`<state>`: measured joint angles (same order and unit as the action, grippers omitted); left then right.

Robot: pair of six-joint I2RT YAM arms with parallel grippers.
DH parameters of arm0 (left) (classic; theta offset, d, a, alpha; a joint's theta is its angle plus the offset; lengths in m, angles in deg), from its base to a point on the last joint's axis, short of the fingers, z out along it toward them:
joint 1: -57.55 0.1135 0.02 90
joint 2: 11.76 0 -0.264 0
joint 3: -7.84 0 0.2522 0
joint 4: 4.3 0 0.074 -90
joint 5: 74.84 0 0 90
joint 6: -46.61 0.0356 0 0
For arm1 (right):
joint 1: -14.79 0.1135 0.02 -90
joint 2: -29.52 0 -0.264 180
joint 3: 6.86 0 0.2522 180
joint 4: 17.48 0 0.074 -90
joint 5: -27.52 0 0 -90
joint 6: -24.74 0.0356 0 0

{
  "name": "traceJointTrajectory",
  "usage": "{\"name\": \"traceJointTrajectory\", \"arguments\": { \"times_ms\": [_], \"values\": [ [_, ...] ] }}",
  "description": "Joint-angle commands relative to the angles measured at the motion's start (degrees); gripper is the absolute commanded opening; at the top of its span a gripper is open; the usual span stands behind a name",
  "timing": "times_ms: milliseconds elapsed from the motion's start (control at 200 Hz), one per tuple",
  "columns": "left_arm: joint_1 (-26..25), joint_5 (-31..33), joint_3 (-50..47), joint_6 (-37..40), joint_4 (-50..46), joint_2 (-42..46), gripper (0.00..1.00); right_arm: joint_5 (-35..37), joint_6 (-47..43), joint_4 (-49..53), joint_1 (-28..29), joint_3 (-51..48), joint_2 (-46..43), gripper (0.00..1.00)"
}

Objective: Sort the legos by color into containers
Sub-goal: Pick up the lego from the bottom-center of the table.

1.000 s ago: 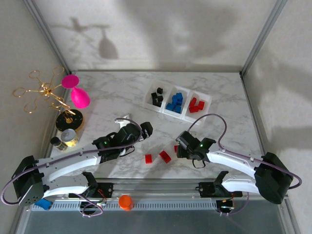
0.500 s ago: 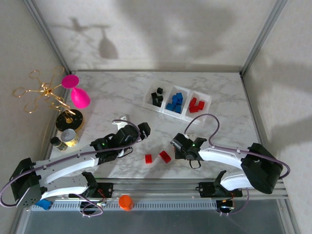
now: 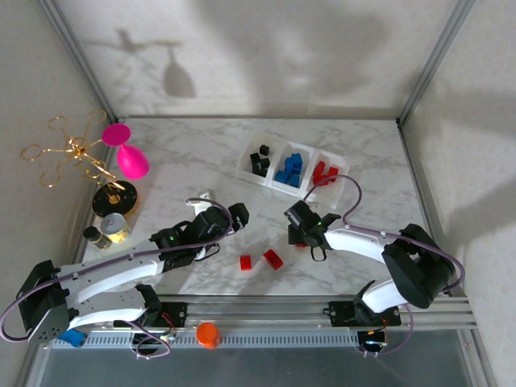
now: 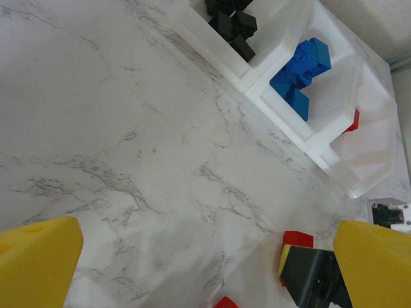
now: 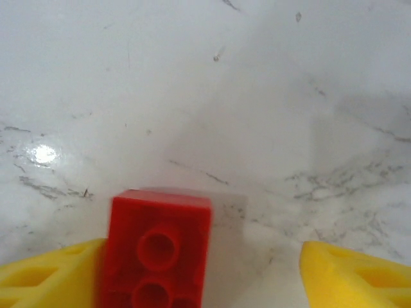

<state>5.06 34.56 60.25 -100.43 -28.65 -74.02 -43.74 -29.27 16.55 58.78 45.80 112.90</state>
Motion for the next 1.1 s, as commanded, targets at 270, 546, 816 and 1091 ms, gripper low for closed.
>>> {"name": "traceJointTrajectory", "arguments": {
  "times_ms": [270,546,816,1091],
  "values": [
    [0.37,2.23,1.24,-0.60,-0.86,-0.70,0.99,-4.23,-3.73,-2.85,-0.21,-0.48,0.31,0.47],
    [0.37,1.37,2.32,0.01,-0.44,-1.10,1.00,-4.68,-3.95,-2.77,-0.29,0.26,-0.95,0.32],
    [0.36,0.21,6.01,2.77,0.74,-4.24,1.00,-2.40,-7.35,-0.06,-6.81,6.91,-4.82,0.31],
    [0.43,-0.92,10.05,5.51,3.71,-9.10,1.00,0.86,-10.95,-3.02,-18.05,16.48,0.49,0.31]
  ]
}}
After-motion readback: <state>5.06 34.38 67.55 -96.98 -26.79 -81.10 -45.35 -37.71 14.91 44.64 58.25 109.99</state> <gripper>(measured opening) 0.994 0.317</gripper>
